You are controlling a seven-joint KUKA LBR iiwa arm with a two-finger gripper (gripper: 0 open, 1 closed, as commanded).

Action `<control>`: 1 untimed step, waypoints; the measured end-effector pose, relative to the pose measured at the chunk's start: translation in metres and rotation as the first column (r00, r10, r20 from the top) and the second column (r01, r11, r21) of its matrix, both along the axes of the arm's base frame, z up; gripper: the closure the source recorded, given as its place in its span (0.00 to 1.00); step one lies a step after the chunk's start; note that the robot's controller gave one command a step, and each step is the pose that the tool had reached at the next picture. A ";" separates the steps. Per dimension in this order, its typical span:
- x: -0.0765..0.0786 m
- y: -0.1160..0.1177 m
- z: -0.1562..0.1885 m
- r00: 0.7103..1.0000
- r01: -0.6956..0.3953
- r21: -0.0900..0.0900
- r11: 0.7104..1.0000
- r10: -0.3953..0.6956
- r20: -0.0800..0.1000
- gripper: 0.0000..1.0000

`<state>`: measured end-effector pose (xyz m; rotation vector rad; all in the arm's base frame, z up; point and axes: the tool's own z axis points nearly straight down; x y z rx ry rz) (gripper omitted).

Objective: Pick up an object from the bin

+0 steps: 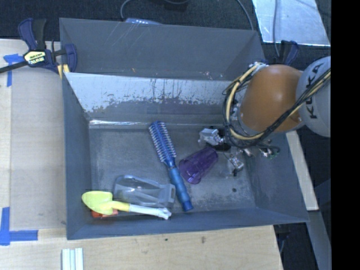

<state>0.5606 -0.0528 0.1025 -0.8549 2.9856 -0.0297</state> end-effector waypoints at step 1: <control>0.020 0.021 -0.024 1.000 -0.021 0.000 1.000 0.021 0.005 0.00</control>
Offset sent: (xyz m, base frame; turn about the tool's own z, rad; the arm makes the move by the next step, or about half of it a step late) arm 0.0088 0.0178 -0.0122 -0.1096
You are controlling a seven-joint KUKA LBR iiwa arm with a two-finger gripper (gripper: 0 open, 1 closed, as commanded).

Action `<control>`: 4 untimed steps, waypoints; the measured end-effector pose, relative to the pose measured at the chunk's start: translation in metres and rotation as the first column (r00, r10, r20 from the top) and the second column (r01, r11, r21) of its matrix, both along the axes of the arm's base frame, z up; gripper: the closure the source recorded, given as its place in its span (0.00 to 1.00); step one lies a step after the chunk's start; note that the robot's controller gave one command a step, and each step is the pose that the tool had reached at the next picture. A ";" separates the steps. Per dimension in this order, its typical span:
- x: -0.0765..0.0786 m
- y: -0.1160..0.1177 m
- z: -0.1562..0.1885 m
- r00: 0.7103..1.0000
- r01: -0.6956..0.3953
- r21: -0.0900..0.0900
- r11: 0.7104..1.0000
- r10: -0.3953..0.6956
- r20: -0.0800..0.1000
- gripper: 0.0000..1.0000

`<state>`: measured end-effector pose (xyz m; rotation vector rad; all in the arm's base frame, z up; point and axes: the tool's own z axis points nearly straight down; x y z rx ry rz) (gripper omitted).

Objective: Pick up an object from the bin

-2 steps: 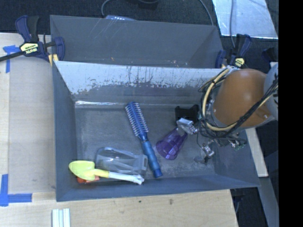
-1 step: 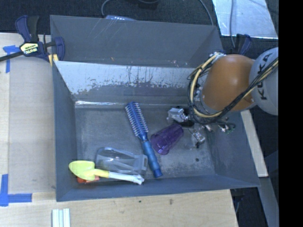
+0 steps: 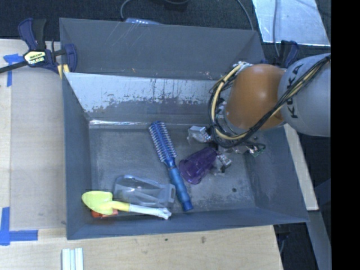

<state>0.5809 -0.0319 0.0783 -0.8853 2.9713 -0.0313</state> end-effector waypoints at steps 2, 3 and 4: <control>-0.011 -0.003 0.012 0.996 -0.086 -0.004 0.996 0.086 -0.002 1.00; -0.014 -0.003 0.052 0.995 -0.098 -0.003 0.995 0.098 -0.010 1.00; 0.001 0.001 0.058 0.998 -0.053 -0.004 0.999 0.053 0.014 1.00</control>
Offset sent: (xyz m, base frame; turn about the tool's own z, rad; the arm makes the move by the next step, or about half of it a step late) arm 0.0000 0.0000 0.0000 0.0000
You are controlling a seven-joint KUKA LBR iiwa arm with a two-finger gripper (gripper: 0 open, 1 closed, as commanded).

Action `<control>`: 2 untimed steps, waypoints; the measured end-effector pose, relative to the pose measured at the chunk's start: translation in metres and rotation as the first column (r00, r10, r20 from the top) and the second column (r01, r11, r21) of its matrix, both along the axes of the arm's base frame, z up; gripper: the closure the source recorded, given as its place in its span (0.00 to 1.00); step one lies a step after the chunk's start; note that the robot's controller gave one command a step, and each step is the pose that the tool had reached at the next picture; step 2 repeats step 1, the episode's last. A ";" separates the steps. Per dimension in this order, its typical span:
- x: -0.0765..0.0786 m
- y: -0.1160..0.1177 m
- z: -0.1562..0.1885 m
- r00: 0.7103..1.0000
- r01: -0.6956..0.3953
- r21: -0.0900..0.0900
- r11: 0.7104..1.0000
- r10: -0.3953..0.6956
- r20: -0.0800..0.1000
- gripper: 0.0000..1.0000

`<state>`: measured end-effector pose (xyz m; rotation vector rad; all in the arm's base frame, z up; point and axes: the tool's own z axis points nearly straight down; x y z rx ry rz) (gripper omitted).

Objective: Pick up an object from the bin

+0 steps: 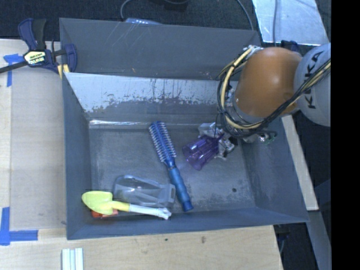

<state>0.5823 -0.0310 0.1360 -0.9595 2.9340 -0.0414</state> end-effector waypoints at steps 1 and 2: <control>-0.005 0.001 -0.017 1.000 0.008 0.003 1.000 -0.008 -0.016 1.00; -0.005 0.001 -0.017 1.000 0.008 0.003 1.000 -0.008 -0.016 1.00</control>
Offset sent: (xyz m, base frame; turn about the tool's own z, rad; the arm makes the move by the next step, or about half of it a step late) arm -0.0207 -0.0298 0.0104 -0.0362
